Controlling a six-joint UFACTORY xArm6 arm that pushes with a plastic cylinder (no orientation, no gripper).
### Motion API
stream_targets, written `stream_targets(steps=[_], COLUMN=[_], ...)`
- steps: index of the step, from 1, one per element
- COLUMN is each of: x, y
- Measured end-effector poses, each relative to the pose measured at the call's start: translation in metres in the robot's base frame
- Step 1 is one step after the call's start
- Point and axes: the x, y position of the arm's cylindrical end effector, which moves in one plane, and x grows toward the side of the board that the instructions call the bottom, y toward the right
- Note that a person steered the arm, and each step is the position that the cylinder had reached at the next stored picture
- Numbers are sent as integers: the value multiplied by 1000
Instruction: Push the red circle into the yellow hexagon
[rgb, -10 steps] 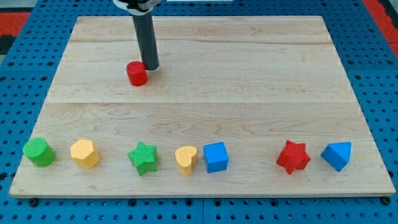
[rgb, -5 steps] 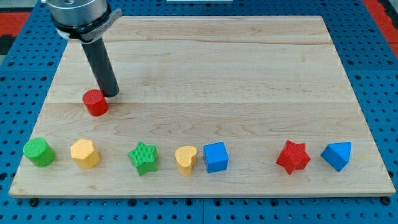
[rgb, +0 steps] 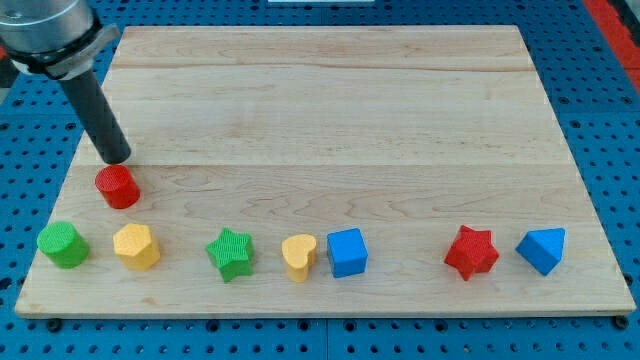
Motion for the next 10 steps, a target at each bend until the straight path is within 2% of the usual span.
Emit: stream_targets(steps=[3,5,6,8,10], x=[40,90,101,86,77], y=[15,18,18,18,42])
